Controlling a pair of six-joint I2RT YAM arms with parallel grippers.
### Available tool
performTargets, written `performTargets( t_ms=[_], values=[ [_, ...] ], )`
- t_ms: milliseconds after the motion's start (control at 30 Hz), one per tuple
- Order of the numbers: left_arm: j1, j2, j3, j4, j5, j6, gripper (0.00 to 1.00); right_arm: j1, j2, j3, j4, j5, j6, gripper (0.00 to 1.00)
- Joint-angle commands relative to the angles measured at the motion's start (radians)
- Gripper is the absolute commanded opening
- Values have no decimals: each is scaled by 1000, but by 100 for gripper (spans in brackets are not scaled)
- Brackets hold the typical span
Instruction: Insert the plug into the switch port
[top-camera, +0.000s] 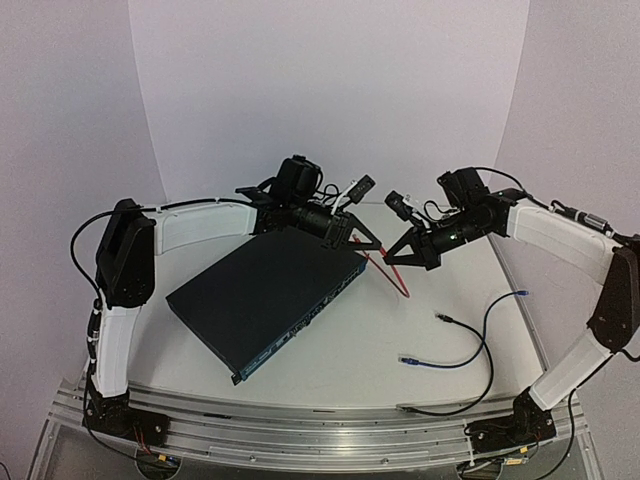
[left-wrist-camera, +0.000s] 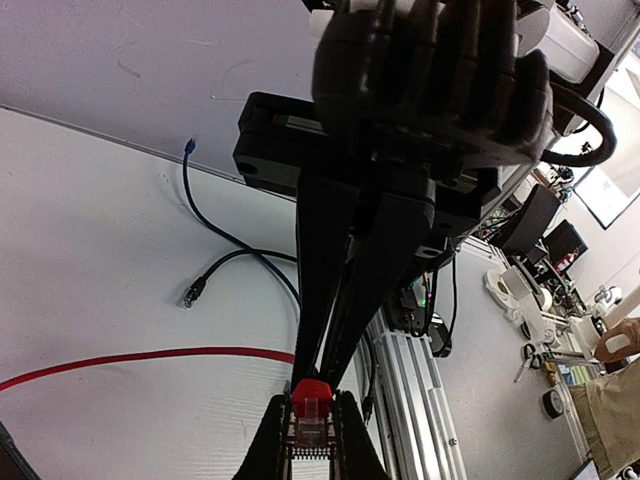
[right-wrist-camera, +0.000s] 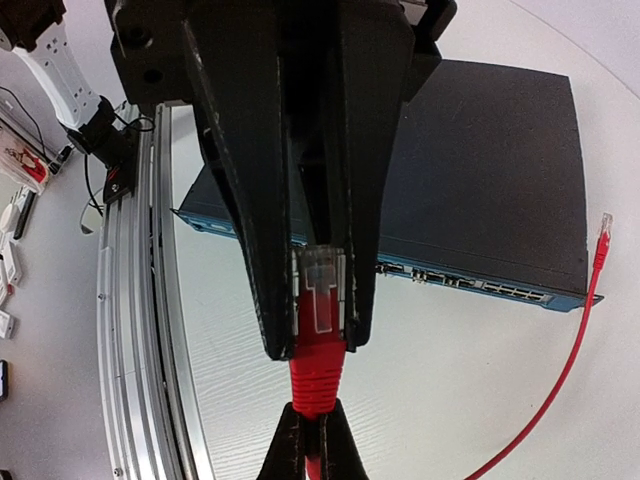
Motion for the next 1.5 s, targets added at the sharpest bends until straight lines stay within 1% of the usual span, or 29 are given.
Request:
performTargets(
  t_ms=[0,33,133,267,400,533,700,800,933,1033,1167,1267,1367,1467],
  values=[
    [-6,-13,-10,80,20,-29,0,7,7,34,14,16,41,20],
    [-6,-20,-26,114,29,-47,0,7,8,32,38,19,82,25],
    [-6,-47,-113,271,51,-119,0,5,6,-11,144,12,196,32],
    [-6,-78,-199,424,46,-177,0,6,-13,-93,304,-25,287,37],
    [-6,-112,-270,531,26,-217,0,6,-35,-128,343,-96,301,38],
    [-6,-150,-353,662,13,-264,0,6,-52,-164,375,-111,315,40],
    [-6,-194,-434,795,3,-304,0,5,-86,-238,515,-126,372,41],
    [-6,-206,-453,835,6,-321,0,5,-92,-258,572,-136,391,41],
    [-7,-212,-469,873,-3,-340,0,5,-84,-252,599,-194,413,40],
    [-6,-219,-482,902,-24,-352,0,5,-75,-252,599,-222,427,38],
    [-6,-222,-492,918,-49,-354,0,6,-66,-252,606,-239,447,32],
    [-6,-216,-490,927,-53,-357,0,6,-56,-245,635,-256,450,29],
    [-6,-207,-483,927,-48,-356,0,6,-43,-244,688,-272,515,26],
    [-6,-200,-476,920,-51,-353,0,6,-27,-239,728,-282,550,18]
  ],
)
